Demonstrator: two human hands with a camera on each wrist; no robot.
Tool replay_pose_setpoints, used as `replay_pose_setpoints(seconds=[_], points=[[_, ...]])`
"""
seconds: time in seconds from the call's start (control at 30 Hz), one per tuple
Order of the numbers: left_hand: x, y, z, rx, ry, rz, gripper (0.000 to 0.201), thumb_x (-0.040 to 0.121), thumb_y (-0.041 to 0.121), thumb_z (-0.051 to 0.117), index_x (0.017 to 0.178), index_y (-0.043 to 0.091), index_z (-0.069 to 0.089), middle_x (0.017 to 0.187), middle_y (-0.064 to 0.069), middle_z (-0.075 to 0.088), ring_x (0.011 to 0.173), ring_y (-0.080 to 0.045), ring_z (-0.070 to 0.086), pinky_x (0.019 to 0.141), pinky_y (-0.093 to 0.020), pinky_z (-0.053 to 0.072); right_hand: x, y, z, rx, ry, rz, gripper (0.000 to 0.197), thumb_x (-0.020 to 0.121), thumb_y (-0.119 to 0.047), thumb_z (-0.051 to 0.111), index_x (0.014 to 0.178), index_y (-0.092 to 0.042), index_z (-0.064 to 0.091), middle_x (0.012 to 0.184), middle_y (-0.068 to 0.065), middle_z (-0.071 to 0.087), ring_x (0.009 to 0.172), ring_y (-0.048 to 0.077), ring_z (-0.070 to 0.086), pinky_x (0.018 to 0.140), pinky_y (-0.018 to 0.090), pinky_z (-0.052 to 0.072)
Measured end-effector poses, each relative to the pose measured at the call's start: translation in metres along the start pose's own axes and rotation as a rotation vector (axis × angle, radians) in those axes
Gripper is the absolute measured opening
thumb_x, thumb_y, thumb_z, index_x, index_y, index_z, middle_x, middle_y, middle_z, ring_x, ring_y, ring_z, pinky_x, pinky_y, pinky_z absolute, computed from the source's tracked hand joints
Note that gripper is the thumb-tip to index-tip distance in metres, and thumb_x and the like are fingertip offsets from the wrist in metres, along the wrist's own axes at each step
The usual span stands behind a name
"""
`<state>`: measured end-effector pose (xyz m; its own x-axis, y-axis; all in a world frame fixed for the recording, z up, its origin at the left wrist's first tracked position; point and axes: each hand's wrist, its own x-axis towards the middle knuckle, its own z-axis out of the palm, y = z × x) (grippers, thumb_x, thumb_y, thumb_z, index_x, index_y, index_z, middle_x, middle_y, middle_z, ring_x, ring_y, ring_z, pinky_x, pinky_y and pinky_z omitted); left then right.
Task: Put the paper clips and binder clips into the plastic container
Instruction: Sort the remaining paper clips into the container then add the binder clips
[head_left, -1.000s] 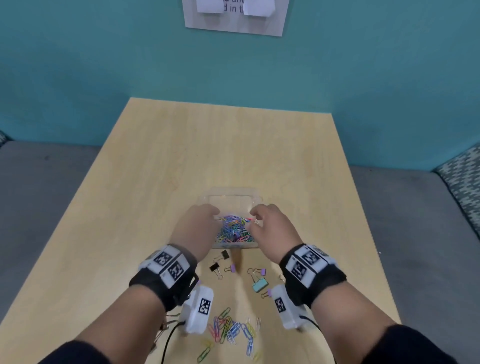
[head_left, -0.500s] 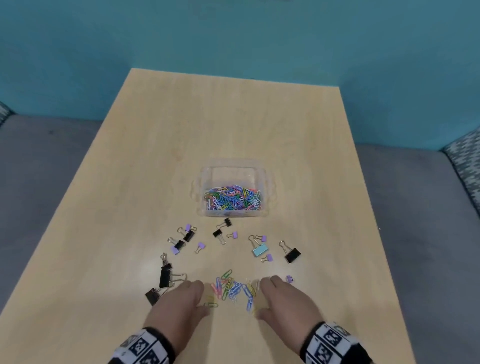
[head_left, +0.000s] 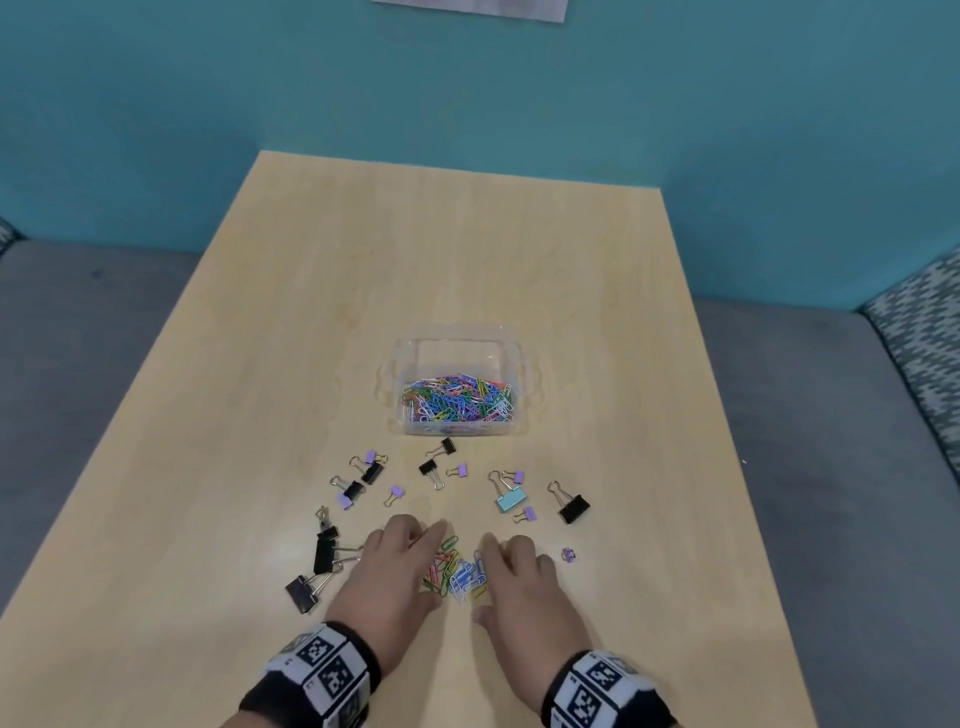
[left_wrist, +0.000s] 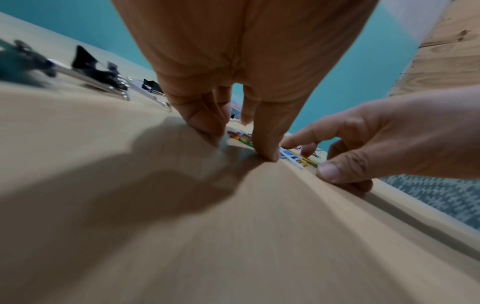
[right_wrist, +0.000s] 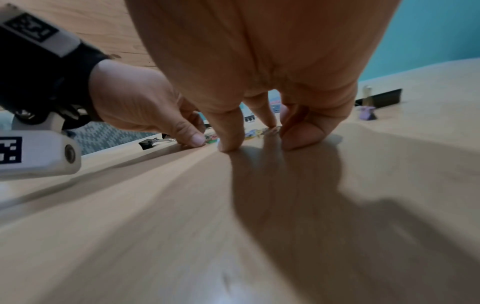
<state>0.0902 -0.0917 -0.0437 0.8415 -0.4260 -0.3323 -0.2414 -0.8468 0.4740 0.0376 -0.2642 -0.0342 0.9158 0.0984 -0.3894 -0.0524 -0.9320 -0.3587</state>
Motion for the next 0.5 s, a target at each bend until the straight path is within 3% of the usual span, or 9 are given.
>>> replay_pose_setpoints(seconds=[0.2, 0.3, 0.4, 0.5], points=[[0.020, 0.005, 0.003, 0.013, 0.059, 0.072, 0.045, 0.076, 0.017, 0.064, 0.119, 0.027, 0.054, 0.098, 0.005, 0.041, 0.087, -0.017, 0.043, 0.076, -0.028, 0.044, 0.024, -0.008, 0.006, -0.020, -0.009, -0.041, 0.065, 0.083, -0.003, 0.057, 0.139, -0.019, 0.027, 0.123, 0.005, 0.033, 0.100, 0.024, 0.039, 0.070, 0.028, 0.038], [0.019, 0.003, 0.005, 0.028, 0.087, 0.093, 0.034, 0.074, 0.014, 0.069, 0.107, 0.023, 0.061, 0.090, 0.004, 0.045, 0.079, -0.018, 0.047, 0.066, -0.030, 0.047, 0.023, -0.008, -0.002, -0.034, -0.015, -0.049, 0.048, 0.076, 0.008, 0.050, 0.116, -0.017, 0.041, 0.116, 0.005, 0.034, 0.096, 0.023, 0.038, 0.066, 0.031, 0.038], [0.015, 0.000, 0.007, 0.064, 0.077, 0.094, 0.025, 0.072, 0.013, 0.072, 0.092, 0.025, 0.062, 0.084, 0.006, 0.043, 0.070, -0.015, 0.046, 0.056, -0.030, 0.047, 0.020, -0.007, -0.008, -0.054, -0.056, -0.074, 0.044, 0.072, 0.012, 0.046, 0.108, -0.014, 0.044, 0.116, 0.008, 0.038, 0.098, 0.025, 0.039, 0.069, 0.035, 0.041], [0.014, -0.001, 0.009, 0.169, 0.030, 0.077, 0.027, 0.069, 0.009, 0.070, 0.073, 0.026, 0.050, 0.080, 0.007, 0.039, 0.066, -0.013, 0.040, 0.049, -0.031, 0.045, 0.020, -0.005, -0.011, -0.060, -0.077, -0.093, 0.044, 0.073, 0.012, 0.045, 0.109, -0.013, 0.043, 0.117, 0.009, 0.039, 0.100, 0.027, 0.040, 0.070, 0.035, 0.040]])
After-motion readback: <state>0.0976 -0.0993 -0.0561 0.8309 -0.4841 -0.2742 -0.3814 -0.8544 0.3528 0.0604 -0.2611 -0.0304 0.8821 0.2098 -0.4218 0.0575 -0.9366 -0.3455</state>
